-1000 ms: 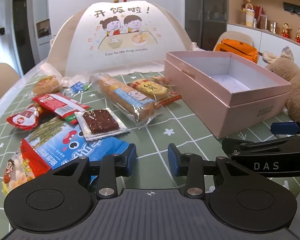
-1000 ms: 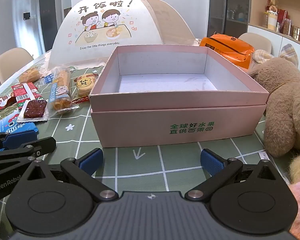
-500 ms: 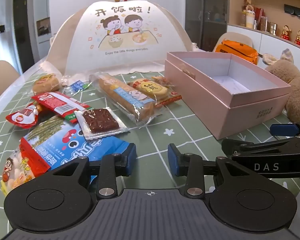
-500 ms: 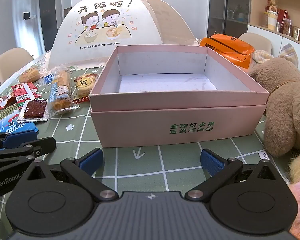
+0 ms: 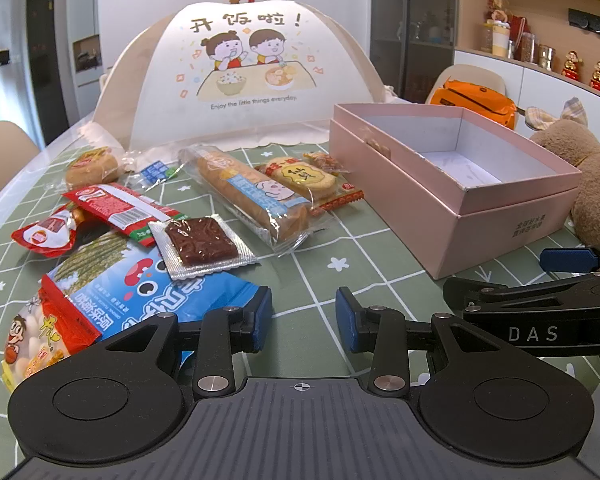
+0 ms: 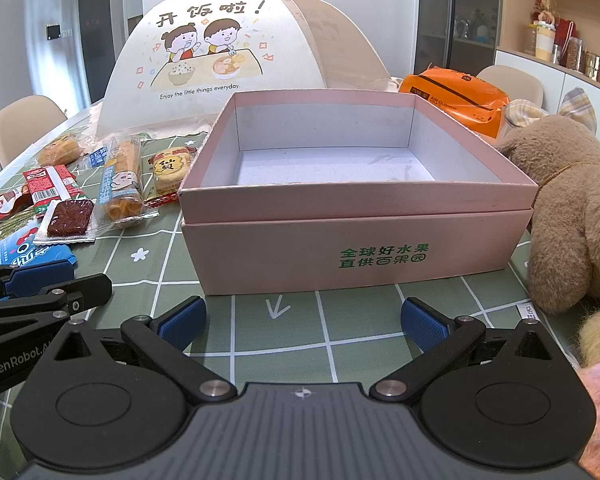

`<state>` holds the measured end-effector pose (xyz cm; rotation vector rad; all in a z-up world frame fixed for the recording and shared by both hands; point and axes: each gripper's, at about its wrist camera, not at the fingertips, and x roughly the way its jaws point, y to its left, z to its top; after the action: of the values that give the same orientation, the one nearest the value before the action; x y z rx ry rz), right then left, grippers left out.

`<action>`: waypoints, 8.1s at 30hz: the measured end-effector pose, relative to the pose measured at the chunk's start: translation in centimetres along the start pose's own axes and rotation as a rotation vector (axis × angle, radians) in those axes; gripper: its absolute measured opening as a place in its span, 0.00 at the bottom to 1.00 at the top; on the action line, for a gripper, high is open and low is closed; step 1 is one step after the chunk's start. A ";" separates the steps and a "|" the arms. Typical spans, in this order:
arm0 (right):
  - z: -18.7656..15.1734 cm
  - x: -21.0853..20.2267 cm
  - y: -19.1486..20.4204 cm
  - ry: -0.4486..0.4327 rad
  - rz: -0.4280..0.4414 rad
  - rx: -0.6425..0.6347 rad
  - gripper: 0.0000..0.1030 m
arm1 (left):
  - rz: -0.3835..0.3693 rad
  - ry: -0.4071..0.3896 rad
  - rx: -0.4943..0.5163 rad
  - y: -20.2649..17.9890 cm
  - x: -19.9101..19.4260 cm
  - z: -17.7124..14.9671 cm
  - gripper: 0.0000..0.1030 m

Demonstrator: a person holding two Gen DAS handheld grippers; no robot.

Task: Organize snacks

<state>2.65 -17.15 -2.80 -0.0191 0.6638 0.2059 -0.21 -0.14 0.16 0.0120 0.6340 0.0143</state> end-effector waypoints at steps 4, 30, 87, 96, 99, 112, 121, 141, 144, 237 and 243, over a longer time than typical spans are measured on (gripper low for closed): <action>0.0 0.0 0.0 0.000 0.000 0.000 1.00 | 0.000 0.000 0.000 0.0 0.0 0.0 0.40; -0.1 0.0 0.0 0.000 0.000 0.000 1.00 | 0.000 0.000 -0.001 0.0 0.0 0.0 0.40; 2.6 -0.1 1.7 0.348 -0.146 0.172 1.00 | -0.271 0.303 0.132 18.8 -2.7 3.7 0.38; 2.8 -4.0 5.5 0.338 -0.025 0.112 0.87 | -0.149 0.279 0.277 17.0 -2.4 2.6 0.41; 2.9 -6.4 7.2 0.259 0.001 0.044 0.87 | -0.082 0.303 0.272 17.7 -2.3 3.0 0.41; 3.6 -9.0 8.5 0.113 0.104 -0.048 0.87 | -0.099 0.260 0.334 15.9 -5.5 1.7 0.54; 1.7 -9.6 7.3 0.135 0.120 -0.038 0.87 | -0.081 0.389 0.246 17.5 -1.1 3.1 0.61; 10.3 -4.3 11.2 0.117 0.215 -0.175 0.85 | -0.112 0.280 -0.316 21.3 -8.4 2.2 0.56; 15.8 1.4 14.4 0.152 0.238 -0.107 0.79 | -0.110 0.247 -0.357 22.1 -10.6 1.5 0.56; 8.8 -6.2 -2.9 0.152 0.315 -0.004 0.41 | -0.245 0.151 -0.211 7.5 3.0 12.2 0.55; 3.7 -3.0 1.8 0.282 0.311 -0.075 0.41 | -0.240 0.240 -0.043 4.5 11.0 16.5 0.50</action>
<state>2.30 -15.60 2.06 -0.0171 0.9388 0.5343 18.39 4.40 6.97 -0.1092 0.8717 -0.2049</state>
